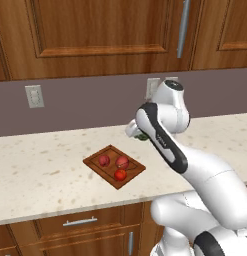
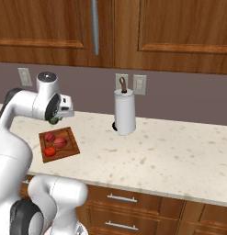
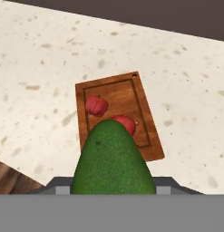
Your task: Place the avocado, onion, tomato, and bell pepper on the cutting board.
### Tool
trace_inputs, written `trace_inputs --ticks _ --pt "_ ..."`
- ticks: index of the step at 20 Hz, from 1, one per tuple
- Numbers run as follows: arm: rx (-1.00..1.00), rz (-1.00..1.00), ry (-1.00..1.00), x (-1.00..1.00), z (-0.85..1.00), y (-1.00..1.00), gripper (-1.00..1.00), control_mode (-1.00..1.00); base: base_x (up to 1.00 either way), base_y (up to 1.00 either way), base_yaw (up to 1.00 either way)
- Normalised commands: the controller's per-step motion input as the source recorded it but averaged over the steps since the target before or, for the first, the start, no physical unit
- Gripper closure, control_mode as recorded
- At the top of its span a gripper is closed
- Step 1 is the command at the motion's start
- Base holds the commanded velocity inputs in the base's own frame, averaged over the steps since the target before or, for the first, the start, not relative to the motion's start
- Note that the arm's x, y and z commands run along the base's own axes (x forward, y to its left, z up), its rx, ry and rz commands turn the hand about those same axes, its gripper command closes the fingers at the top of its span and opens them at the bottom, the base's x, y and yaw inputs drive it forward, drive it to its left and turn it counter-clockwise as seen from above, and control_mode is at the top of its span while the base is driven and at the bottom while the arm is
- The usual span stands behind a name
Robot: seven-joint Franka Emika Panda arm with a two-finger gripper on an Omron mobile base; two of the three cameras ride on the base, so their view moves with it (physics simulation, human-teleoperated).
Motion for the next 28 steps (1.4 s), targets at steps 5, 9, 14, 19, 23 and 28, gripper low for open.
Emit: trace_inputs --ticks 5,9,14,19,23,28 --pt "0.0 -0.08 0.08 0.65 -0.21 0.2 1.0 -1.0 0.0 0.0 0.0" --pt "0.0 -0.07 0.03 0.48 -0.29 0.25 1.0 -1.0 0.0 0.0 0.0" --pt "0.0 -0.05 0.01 0.26 -0.21 0.19 1.0 -1.0 0.0 0.0 0.0" --pt "0.0 -0.05 0.01 0.24 -0.3 0.08 1.0 -1.0 0.0 0.0 0.0" --pt "0.0 -0.05 0.01 0.37 -0.35 0.19 1.0 -1.0 0.0 0.0 0.0" --pt "0.0 -0.04 0.0 0.26 -0.27 0.17 1.0 -1.0 0.0 0.0 0.0"
